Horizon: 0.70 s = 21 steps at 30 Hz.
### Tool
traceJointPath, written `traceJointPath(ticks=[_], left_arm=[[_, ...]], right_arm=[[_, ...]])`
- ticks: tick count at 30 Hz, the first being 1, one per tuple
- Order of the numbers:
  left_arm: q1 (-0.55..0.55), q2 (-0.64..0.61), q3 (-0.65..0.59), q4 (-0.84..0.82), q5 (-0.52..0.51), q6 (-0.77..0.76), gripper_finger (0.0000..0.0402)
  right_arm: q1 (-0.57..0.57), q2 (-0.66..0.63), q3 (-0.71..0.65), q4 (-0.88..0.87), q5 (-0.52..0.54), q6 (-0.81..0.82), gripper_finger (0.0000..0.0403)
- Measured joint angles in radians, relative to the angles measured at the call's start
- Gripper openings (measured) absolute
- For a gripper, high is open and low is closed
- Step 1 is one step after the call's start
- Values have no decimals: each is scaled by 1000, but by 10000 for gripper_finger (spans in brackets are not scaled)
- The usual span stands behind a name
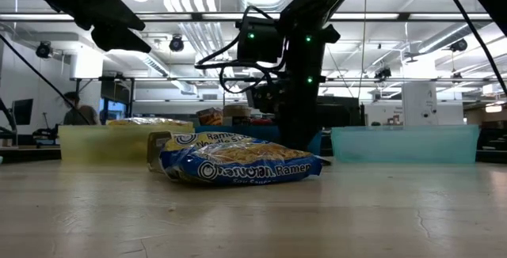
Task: Pick & Place Food Item
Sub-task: Put the orange spoon into the green bin
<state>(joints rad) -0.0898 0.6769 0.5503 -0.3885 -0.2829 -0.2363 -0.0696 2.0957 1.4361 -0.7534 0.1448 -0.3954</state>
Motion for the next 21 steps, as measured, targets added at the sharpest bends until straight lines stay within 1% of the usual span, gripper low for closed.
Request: traceJointPath(ticks=[10, 16, 21], left_arm=[[0, 0, 0, -5, 0, 0, 387], [0, 0, 0, -6, 0, 0, 387], [0, 0, 0, -6, 0, 0, 387]], right_arm=[[37, -22, -5, -34, 15, 119, 12], [58, -77, -6, -39, 4, 280, 7], [77, -135, -5, -34, 36, 381, 5]])
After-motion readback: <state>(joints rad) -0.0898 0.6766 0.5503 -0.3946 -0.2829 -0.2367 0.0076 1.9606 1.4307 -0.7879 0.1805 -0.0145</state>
